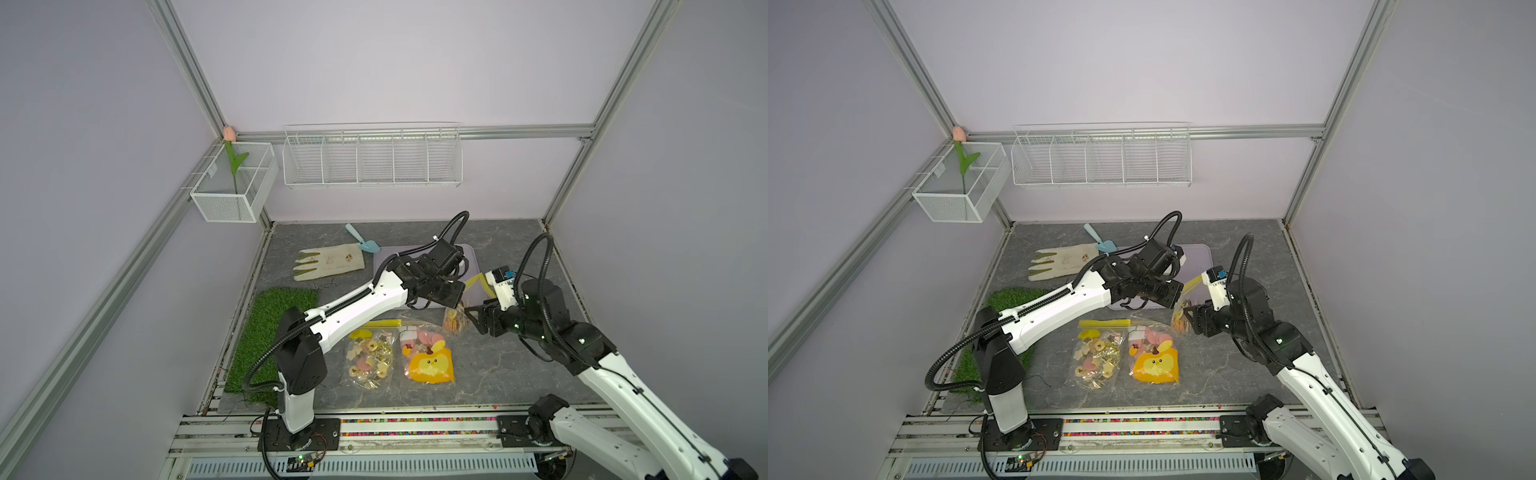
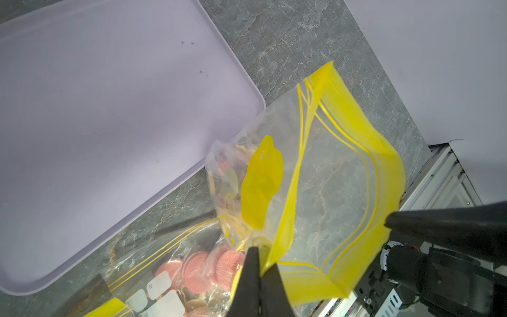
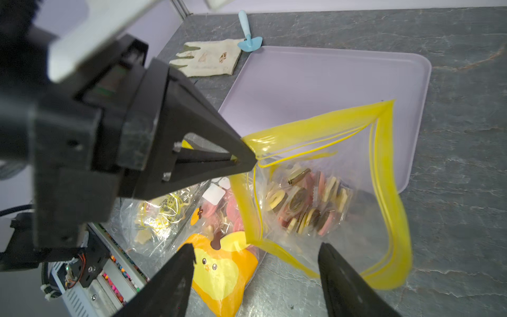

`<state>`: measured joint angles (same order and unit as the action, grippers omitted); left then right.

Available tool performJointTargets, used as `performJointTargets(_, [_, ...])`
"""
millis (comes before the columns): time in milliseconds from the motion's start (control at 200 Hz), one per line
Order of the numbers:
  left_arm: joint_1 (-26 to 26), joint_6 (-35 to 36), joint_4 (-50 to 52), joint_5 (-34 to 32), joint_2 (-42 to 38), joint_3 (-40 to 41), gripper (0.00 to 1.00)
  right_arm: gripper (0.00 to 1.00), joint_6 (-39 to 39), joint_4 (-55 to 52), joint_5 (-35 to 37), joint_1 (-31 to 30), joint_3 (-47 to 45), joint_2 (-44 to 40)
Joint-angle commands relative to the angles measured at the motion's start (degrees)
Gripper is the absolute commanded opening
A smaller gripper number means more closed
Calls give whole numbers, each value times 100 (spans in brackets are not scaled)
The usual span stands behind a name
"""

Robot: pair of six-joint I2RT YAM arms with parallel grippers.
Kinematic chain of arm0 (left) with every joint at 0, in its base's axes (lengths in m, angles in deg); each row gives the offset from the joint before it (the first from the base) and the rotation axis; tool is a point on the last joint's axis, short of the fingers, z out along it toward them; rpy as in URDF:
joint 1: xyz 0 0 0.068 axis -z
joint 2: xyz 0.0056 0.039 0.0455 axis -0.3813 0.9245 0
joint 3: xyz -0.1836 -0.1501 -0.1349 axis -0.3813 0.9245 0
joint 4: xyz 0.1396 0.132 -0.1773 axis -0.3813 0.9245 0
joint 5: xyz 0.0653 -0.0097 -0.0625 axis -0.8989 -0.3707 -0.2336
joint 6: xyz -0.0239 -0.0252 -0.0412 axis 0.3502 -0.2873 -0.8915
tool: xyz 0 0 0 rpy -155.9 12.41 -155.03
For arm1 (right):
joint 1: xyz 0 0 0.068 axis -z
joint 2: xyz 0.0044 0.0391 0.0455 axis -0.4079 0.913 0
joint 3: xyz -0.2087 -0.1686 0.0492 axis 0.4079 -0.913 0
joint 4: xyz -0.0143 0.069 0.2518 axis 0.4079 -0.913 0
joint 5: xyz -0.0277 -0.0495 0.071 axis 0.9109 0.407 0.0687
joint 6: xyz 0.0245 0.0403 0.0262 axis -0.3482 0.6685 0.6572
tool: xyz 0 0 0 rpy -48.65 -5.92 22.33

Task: Pour cookies out of the ziploc bag
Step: Open the ziploc bag at the center of the board, then adjust the ziploc bag at the center of the board.

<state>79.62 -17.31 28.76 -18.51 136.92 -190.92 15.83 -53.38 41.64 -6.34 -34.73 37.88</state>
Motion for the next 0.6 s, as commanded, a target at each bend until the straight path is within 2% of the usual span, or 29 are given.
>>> performJointTargets(0, [-26, 529, 224, 235, 19, -420, 0, 73, -293, 97, 271, -258, 115, 121])
performJointTargets(210, [-43, 807, 914, 108, 230, -1157, 0, 70, -505, -35, 544, -465, 541, 398])
performJointTargets(380, [-77, 884, 967, 125, 223, -1292, 0, 66, -631, -60, 588, -507, 697, 710])
performJointTargets(595, [-113, 1146, 1065, 78, 104, -1336, 0, 51, -685, -61, 588, -547, 811, 933])
